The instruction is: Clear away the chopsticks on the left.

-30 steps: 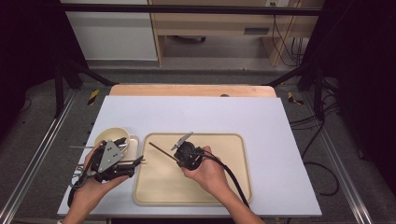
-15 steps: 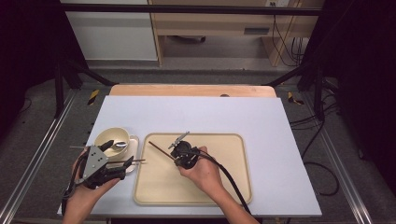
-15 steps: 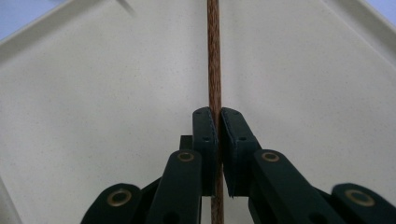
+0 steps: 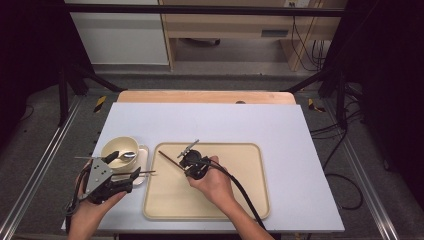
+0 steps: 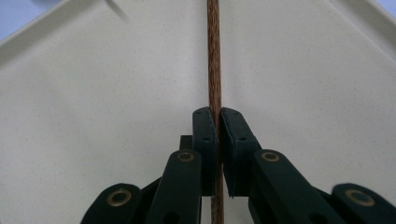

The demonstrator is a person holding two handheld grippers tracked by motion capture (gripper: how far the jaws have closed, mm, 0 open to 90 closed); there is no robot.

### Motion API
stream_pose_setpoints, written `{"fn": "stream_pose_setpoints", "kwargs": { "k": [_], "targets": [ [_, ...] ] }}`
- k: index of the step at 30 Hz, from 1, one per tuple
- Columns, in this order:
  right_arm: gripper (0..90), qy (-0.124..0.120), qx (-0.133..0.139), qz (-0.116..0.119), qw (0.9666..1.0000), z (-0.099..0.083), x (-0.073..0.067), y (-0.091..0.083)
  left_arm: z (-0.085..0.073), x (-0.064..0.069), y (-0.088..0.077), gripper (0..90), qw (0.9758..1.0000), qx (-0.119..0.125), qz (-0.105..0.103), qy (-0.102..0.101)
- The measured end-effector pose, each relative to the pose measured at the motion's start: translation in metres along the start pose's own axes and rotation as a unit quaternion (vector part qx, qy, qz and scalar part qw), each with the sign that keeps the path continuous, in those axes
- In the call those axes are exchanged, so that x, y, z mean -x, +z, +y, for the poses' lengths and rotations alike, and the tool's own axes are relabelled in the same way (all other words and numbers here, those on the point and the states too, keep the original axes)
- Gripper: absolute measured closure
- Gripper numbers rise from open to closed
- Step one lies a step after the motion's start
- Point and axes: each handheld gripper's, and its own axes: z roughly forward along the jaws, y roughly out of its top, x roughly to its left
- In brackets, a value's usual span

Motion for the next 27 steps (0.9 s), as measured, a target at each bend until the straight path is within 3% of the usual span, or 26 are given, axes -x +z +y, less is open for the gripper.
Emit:
{"fn": "stream_pose_setpoints", "kwargs": {
  "k": [11,27],
  "targets": [
    [84.9,0.020,-0.004,0.002,0.9998,0.007,0.002,0.008,-0.001,0.003,0.000,16.6,0.9995,0.014,0.008,-0.027],
    [83.7,0.015,-0.009,0.008,0.9998,0.012,-0.005,0.012,-0.001,0.004,0.000,16.9,0.9994,0.017,0.009,-0.029]
  ]
}}
